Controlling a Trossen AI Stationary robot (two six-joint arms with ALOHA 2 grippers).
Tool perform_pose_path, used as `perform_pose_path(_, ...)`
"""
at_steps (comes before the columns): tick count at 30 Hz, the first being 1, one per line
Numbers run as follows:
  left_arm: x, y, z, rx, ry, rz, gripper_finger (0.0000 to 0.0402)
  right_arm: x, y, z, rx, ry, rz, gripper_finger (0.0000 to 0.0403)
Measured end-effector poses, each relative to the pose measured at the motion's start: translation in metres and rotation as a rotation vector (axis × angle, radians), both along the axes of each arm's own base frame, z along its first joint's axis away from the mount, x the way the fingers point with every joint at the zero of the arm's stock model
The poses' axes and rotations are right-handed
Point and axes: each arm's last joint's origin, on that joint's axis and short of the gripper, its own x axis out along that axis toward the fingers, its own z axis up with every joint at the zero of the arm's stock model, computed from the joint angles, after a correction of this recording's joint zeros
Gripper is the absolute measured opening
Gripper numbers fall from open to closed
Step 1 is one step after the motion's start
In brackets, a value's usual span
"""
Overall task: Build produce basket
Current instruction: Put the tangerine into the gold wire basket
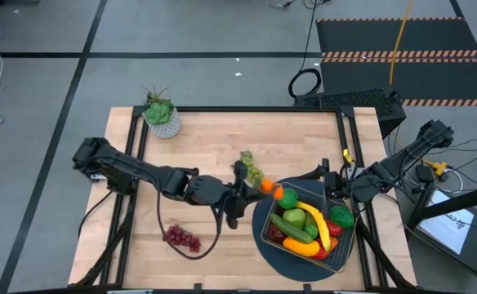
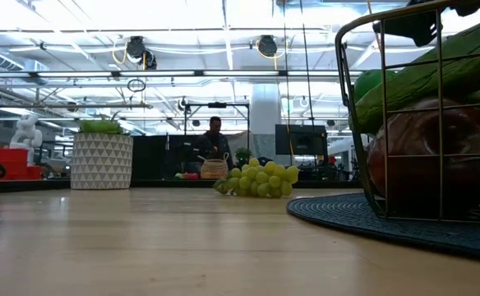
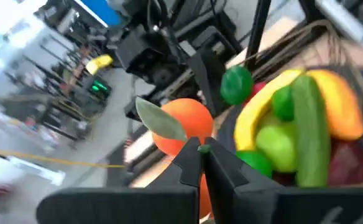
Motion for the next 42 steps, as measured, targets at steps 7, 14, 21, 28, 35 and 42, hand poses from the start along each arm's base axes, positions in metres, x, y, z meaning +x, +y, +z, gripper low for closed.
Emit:
perform_pose_path(7,0.018,-0.011,-0.012,-0.326,-0.081,0.024,0.0007,0.000,0.000,-0.001,-0.004,0.009,0.009,0.0213)
perform_pose_path(14,0.034,-0.028,-0.027,-0.520,-0.156,-0.001,0.0008,-0.001,-0.001,0.000,-0.030,0.008,0.015,0.0103)
perform_pose_path(21,0.049,-0.038,-0.044,-0.633,-0.212,-0.046,0.0008,-0.007,-0.005,0.005,-0.115,-0.015,0.043,0.0035)
perform_pose_path(28,0.060,-0.045,-0.059,-0.678,-0.247,-0.060,0.0007,-0.018,-0.012,0.010,-0.152,-0.035,0.057,0.0002)
perform_pose_path(35,0.077,-0.044,-0.065,-0.620,-0.203,-0.064,0.0006,-0.024,-0.016,0.013,-0.142,-0.052,0.057,0.0003)
perform_pose_path(42,0.099,-0.039,-0.060,-0.538,-0.053,-0.025,0.0006,-0.026,-0.018,0.015,-0.137,-0.063,0.056,0.0001)
